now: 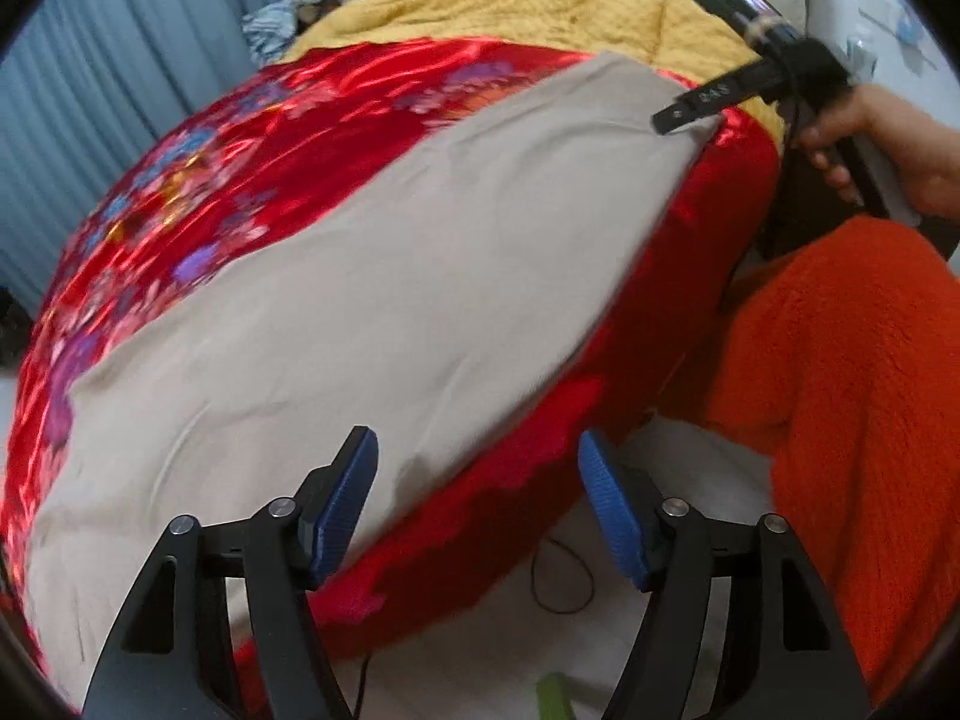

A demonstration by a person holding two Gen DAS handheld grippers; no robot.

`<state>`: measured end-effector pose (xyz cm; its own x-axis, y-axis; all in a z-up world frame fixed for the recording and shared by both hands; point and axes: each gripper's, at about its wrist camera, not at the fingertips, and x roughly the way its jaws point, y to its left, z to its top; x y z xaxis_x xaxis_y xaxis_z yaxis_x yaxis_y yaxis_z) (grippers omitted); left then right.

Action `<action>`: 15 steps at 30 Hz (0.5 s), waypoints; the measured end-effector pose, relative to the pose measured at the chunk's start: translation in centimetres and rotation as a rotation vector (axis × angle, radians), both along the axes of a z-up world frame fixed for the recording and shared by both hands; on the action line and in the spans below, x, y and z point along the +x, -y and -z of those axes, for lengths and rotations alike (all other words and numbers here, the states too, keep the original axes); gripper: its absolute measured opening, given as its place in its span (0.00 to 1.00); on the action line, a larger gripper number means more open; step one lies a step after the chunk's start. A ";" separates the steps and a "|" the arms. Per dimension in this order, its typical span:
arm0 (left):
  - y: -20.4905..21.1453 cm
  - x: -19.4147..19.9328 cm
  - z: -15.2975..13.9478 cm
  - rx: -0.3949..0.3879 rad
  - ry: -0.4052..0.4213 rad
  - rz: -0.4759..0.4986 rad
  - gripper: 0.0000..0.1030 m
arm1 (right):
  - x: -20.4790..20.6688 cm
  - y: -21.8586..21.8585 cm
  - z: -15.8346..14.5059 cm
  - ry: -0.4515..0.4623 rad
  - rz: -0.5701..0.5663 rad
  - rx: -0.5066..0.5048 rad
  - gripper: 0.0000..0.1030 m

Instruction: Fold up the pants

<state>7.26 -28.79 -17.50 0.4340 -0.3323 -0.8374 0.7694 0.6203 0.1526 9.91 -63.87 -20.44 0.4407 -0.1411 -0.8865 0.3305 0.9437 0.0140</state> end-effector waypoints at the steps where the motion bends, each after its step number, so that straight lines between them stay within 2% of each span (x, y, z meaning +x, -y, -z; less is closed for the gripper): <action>1: -1.2 0.1 -0.6 -0.012 -0.001 -0.020 0.70 | -0.5 0.0 -0.6 0.028 0.004 -0.009 0.66; 3: -3.6 0.8 -2.0 -0.027 0.025 -0.069 0.71 | -2.2 0.4 -2.4 0.138 0.026 0.006 0.66; 5: -5.6 1.5 -3.1 -0.040 0.054 -0.123 0.72 | -4.8 1.7 -4.2 0.275 0.091 0.086 0.66; 7: -7.8 2.5 -4.0 -0.065 0.081 -0.202 0.74 | -7.1 3.3 -5.0 0.376 0.173 0.210 0.66; 9: -9.8 3.5 -4.6 -0.098 0.084 -0.290 0.74 | -9.6 5.6 -4.8 0.478 0.298 0.400 0.66; 12: -11.5 4.7 -4.7 -0.139 0.063 -0.374 0.74 | -11.1 7.9 -3.2 0.498 0.446 0.606 0.66; 15: -12.4 5.3 -4.6 -0.146 0.063 -0.412 0.74 | -10.4 8.2 -1.6 0.470 0.465 0.741 0.66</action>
